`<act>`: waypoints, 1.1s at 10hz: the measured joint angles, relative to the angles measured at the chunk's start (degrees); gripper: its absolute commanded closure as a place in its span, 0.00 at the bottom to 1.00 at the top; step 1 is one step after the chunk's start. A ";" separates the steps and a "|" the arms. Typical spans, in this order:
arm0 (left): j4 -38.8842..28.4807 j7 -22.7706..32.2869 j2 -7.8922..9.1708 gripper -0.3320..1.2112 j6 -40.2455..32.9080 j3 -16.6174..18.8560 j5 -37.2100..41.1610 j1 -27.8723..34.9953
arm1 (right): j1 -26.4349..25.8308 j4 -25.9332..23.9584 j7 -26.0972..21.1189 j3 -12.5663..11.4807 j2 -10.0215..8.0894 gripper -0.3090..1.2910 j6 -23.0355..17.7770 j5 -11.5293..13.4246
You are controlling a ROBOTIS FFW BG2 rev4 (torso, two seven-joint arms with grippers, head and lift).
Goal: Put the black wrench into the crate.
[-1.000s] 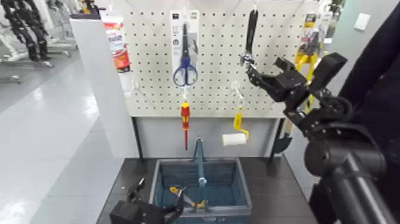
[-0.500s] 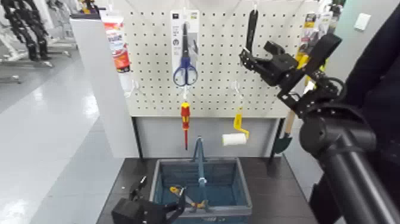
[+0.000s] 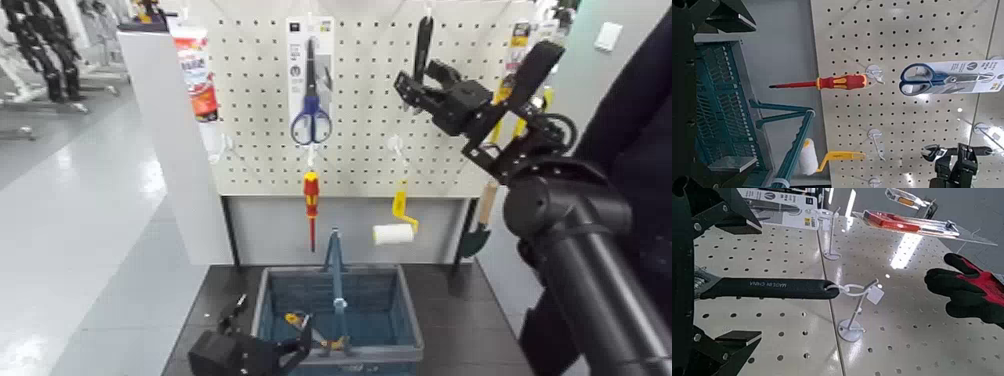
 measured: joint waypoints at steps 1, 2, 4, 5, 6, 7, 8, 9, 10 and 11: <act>0.00 0.00 0.05 0.29 0.02 -0.02 0.00 -0.04 | -0.50 0.19 0.64 0.16 -0.09 0.54 0.87 -0.03; 0.00 0.00 0.13 0.29 0.03 -0.06 0.00 -0.05 | -0.74 0.30 0.66 0.17 -0.11 0.64 1.40 -0.12; 0.00 0.00 0.16 0.29 0.03 -0.09 0.00 -0.05 | -0.79 0.23 0.29 0.07 -0.10 0.89 2.22 -0.06; 0.00 0.00 0.19 0.29 0.03 -0.11 0.00 -0.05 | -0.80 0.19 -0.04 -0.04 -0.06 0.93 2.56 0.04; 0.00 -0.02 0.19 0.29 0.03 -0.16 0.00 -0.05 | -0.80 0.04 -0.38 -0.06 -0.02 0.97 2.83 0.34; 0.00 -0.03 0.23 0.29 0.07 -0.17 0.00 -0.08 | -0.81 -0.07 -0.54 -0.04 -0.01 0.97 3.03 0.59; 0.00 -0.03 0.25 0.29 0.11 -0.17 0.00 -0.12 | -0.82 -0.08 -0.56 -0.02 0.03 0.97 3.09 0.65; 0.00 -0.03 0.25 0.29 0.13 -0.21 0.00 -0.14 | -0.87 -0.09 -0.55 -0.02 0.06 0.97 3.10 0.66; 0.00 -0.03 0.25 0.29 0.13 -0.24 0.00 -0.14 | -0.90 -0.14 -0.55 -0.03 0.07 0.97 3.08 0.69; 0.00 -0.03 0.25 0.29 0.16 -0.26 0.00 -0.14 | -0.95 -0.21 -0.55 -0.04 0.07 0.97 2.99 0.77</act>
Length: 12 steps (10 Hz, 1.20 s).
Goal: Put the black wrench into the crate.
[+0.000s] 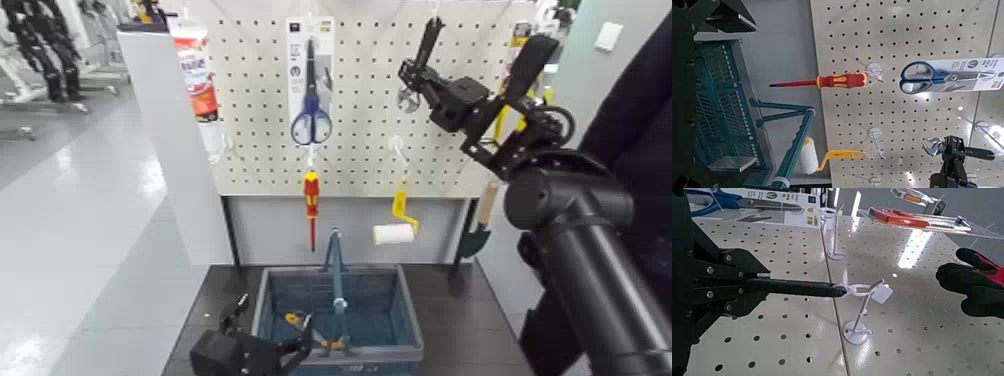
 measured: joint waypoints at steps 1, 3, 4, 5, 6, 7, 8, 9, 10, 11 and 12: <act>0.00 0.02 0.00 0.29 0.03 -0.01 0.00 0.00 | -0.07 -0.09 0.00 -0.02 0.00 0.97 -0.11 0.13; 0.00 0.00 0.00 0.29 0.04 -0.01 0.00 0.00 | -0.11 -1.24 0.01 -0.10 0.00 0.97 -0.46 0.26; 0.00 -0.03 0.05 0.29 0.04 -0.01 0.00 0.00 | -0.09 -2.98 0.14 -0.32 -0.06 0.97 -0.42 0.52; 0.00 -0.05 0.14 0.29 0.05 -0.01 0.02 0.01 | 0.19 -4.98 0.20 -0.61 -0.14 0.97 -0.19 0.93; 0.00 -0.06 0.23 0.29 0.05 -0.03 0.06 0.01 | 0.60 -6.85 0.24 -0.82 -0.17 0.97 -0.03 1.19; -0.01 -0.06 0.29 0.29 0.12 -0.09 0.08 0.06 | 1.09 -8.54 0.19 -0.99 -0.14 0.97 0.01 1.40; -0.07 -0.06 0.34 0.29 0.19 -0.10 0.09 0.08 | 1.69 -10.24 0.11 -1.28 -0.08 0.97 0.16 1.59; -0.08 -0.06 0.36 0.29 0.22 -0.10 0.10 0.09 | 2.31 -11.60 0.01 -1.56 0.02 0.97 0.32 1.71; -0.09 -0.05 0.41 0.29 0.27 -0.10 0.12 0.09 | 2.82 -12.41 -0.02 -1.69 0.17 0.97 0.44 1.74; -0.09 -0.05 0.43 0.29 0.31 -0.06 0.13 0.09 | 3.47 -13.08 -0.14 -1.80 0.34 0.97 0.60 1.73; -0.09 -0.05 0.44 0.29 0.31 -0.01 0.13 0.09 | 4.39 -13.83 -0.18 -1.92 0.60 0.97 0.84 1.59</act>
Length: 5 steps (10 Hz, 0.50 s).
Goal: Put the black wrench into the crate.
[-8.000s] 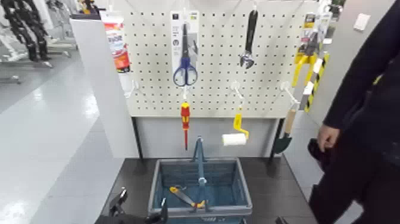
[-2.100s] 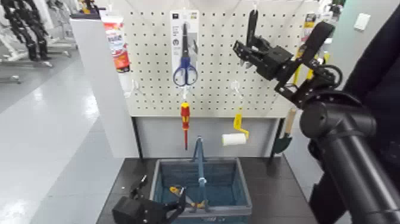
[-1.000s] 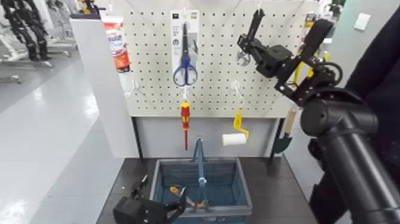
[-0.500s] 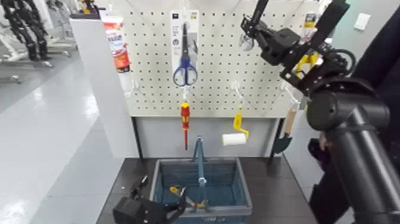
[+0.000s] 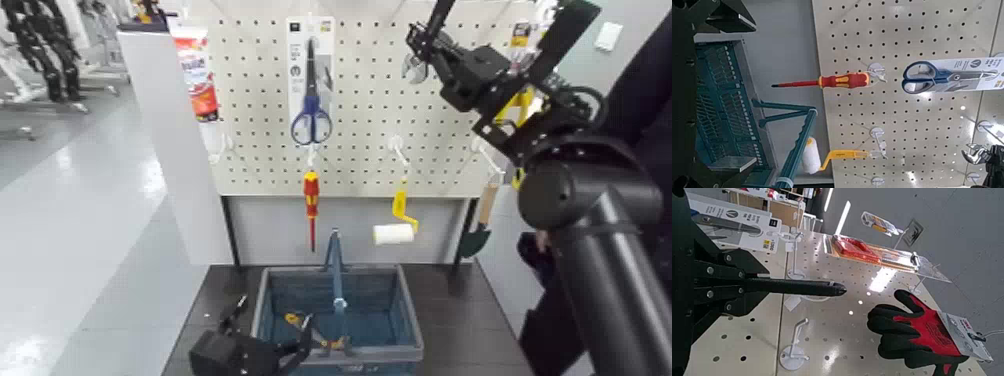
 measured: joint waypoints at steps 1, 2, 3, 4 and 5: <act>0.00 0.00 0.00 0.29 0.00 0.01 0.00 0.00 | 1.22 -0.74 -0.15 -0.02 0.42 0.97 0.36 -0.28; 0.00 0.01 0.00 0.29 0.00 0.02 0.00 0.00 | 2.72 -1.19 -0.40 0.14 0.95 0.97 0.65 -0.87; 0.00 0.01 0.00 0.29 0.00 0.04 -0.01 0.02 | 4.45 -1.38 -0.69 0.43 1.55 0.97 0.91 -1.66; -0.04 0.00 0.04 0.29 -0.01 0.05 -0.01 0.06 | 6.24 -1.53 -0.84 0.59 2.14 0.97 1.31 -2.17; -0.07 0.00 0.10 0.29 -0.01 0.03 -0.01 0.08 | 7.94 -1.56 -1.00 0.59 2.61 0.97 1.77 -2.58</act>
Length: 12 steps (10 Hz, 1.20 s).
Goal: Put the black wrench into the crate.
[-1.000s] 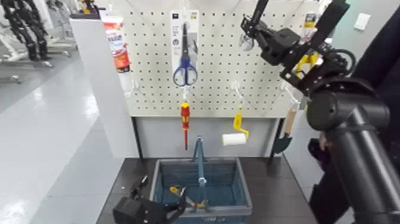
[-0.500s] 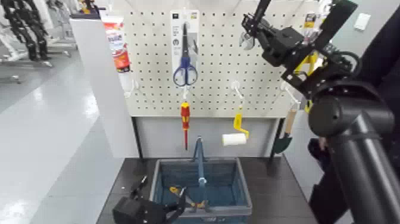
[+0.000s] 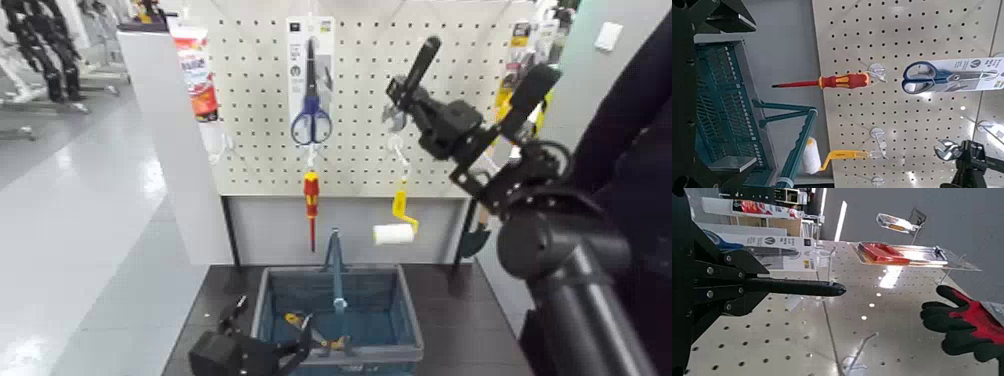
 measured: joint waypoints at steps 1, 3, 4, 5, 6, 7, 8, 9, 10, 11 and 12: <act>-0.02 0.00 0.06 0.29 0.00 -0.07 0.00 0.00 | 1.69 -0.03 -0.12 -0.20 0.34 0.97 0.62 -0.30; -0.02 0.09 0.16 0.29 0.08 -0.20 0.00 0.00 | 4.69 0.14 -0.48 -0.38 0.75 0.97 1.93 -0.42; -0.02 0.08 0.18 0.29 0.09 -0.26 -0.01 0.00 | 6.08 0.28 -0.66 -0.27 0.83 0.97 2.64 -0.27; -0.02 0.08 0.23 0.29 0.09 -0.32 -0.02 0.00 | 7.42 0.36 -0.70 -0.16 0.89 0.97 3.43 0.16; -0.02 0.08 0.24 0.29 0.09 -0.36 -0.02 0.00 | 8.78 0.38 -0.79 -0.13 0.96 0.97 4.08 0.65; -0.02 0.08 0.25 0.29 0.09 -0.40 -0.01 0.00 | 10.04 0.49 -0.81 -0.12 0.95 0.97 4.76 1.04; -0.02 0.08 0.26 0.29 0.09 -0.45 0.00 0.00 | 10.99 0.93 -0.75 0.09 0.74 0.97 5.36 1.34; -0.02 0.08 0.26 0.29 0.09 -0.51 0.01 0.00 | 11.78 1.60 -0.68 0.48 0.56 0.97 5.79 1.54; -0.02 0.08 0.26 0.29 0.09 -0.54 -0.01 0.00 | 12.44 2.37 -0.59 0.93 0.38 0.97 6.08 1.72; -0.02 0.08 0.26 0.29 0.09 -0.56 -0.02 -0.02 | 12.93 3.35 -0.39 1.35 0.15 0.97 6.30 1.97; -0.02 0.08 0.29 0.29 0.09 -0.60 -0.01 -0.06 | 13.25 4.45 -0.15 1.74 -0.01 0.97 6.44 2.12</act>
